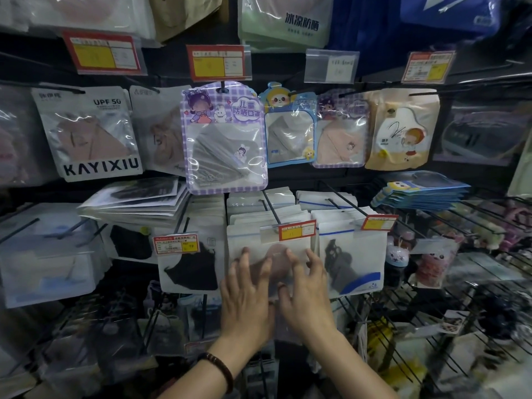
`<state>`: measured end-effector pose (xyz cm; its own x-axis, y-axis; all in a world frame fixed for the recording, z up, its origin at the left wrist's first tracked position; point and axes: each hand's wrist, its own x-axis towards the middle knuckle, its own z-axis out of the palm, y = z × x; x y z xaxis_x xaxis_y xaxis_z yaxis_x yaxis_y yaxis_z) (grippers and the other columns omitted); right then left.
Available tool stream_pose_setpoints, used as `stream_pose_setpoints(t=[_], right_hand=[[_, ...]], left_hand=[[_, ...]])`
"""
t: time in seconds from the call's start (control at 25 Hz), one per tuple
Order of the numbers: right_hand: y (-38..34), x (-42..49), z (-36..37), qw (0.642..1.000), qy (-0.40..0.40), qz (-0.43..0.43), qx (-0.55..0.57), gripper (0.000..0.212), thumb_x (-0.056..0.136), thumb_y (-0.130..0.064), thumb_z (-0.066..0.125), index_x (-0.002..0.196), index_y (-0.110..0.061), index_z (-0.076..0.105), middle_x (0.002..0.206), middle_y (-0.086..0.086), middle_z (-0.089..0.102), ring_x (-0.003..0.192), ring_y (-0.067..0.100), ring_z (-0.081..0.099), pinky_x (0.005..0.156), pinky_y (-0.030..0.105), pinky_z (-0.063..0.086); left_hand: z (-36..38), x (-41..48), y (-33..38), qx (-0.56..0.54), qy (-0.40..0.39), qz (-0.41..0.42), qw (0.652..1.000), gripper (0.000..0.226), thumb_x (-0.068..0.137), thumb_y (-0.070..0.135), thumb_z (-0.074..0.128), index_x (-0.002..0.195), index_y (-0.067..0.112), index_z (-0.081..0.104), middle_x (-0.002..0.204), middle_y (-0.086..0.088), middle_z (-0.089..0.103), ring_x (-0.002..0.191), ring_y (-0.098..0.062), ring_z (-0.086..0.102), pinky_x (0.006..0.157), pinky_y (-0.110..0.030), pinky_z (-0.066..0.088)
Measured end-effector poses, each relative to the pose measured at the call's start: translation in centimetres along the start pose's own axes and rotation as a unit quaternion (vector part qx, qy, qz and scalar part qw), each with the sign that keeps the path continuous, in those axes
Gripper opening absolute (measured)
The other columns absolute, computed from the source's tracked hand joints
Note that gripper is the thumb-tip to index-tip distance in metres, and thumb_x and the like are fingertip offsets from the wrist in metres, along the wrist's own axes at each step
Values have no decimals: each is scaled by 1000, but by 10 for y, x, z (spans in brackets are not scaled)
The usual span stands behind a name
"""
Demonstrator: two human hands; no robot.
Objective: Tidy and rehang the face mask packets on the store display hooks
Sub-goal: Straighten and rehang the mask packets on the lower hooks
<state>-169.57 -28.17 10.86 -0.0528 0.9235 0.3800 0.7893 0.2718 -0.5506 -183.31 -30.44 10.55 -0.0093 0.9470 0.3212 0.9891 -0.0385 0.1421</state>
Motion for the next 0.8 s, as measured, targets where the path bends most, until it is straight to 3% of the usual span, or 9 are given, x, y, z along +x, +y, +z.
stream_pose_setpoints(t=[0.08, 0.16, 0.32, 0.44, 0.6, 0.68, 0.8], right_hand=[[2, -5, -8, 1000, 18, -7, 19, 63, 101, -33, 64, 159, -34, 38, 165, 0, 18, 151, 25, 37, 115, 44, 51], [4, -9, -25, 998, 32, -15, 42, 52, 100, -36, 65, 150, -33, 50, 153, -6, 39, 137, 19, 51, 108, 40, 55], [15, -12, -85, 991, 107, -34, 67, 26, 94, -30, 65, 119, -27, 70, 115, -12, 69, 105, 8, 66, 92, 34, 58], [35, -7, -144, 983, 166, -31, 74, 12, 94, -22, 71, 105, -25, 74, 97, -16, 74, 87, 3, 69, 78, 25, 56], [82, 14, -230, 980, 179, -11, 86, 11, 94, -16, 76, 98, -26, 74, 84, -15, 74, 77, 3, 70, 67, 16, 51], [120, 38, -270, 977, 173, 34, 117, 8, 95, -18, 74, 97, -26, 76, 82, -8, 77, 73, 5, 72, 71, 26, 58], [184, 90, -316, 953, 137, 148, 224, 17, 99, -8, 65, 104, -21, 75, 98, 11, 80, 74, 25, 79, 72, 49, 65]], left_hand=[[-11, -6, 7, -8, -27, 21, 999, 76, 103, 49, 49, 164, 30, 9, 169, -15, -11, 158, -41, 1, 129, -53, 14], [-26, -9, 17, -24, -41, 62, 997, 61, 101, 48, 46, 157, 31, 27, 163, -10, 18, 151, -35, 22, 123, -47, 28], [-75, -3, 58, -114, -109, 165, 974, 33, 95, 47, 50, 124, 33, 57, 126, 3, 67, 116, -28, 67, 92, -43, 57], [-107, 7, 105, -149, -136, 217, 955, 27, 93, 54, 52, 108, 33, 60, 103, 3, 74, 98, -26, 73, 77, -43, 61], [-136, 41, 172, -197, -131, 249, 939, 28, 93, 62, 59, 100, 38, 69, 88, 14, 74, 80, -4, 69, 77, -34, 60], [-145, 70, 211, -211, -120, 244, 939, 25, 96, 57, 65, 97, 34, 74, 82, 16, 73, 73, 2, 67, 74, -31, 59], [-151, 122, 269, -230, -93, 222, 943, 18, 97, 48, 72, 94, 31, 77, 80, 14, 76, 69, 1, 70, 66, -28, 57]])
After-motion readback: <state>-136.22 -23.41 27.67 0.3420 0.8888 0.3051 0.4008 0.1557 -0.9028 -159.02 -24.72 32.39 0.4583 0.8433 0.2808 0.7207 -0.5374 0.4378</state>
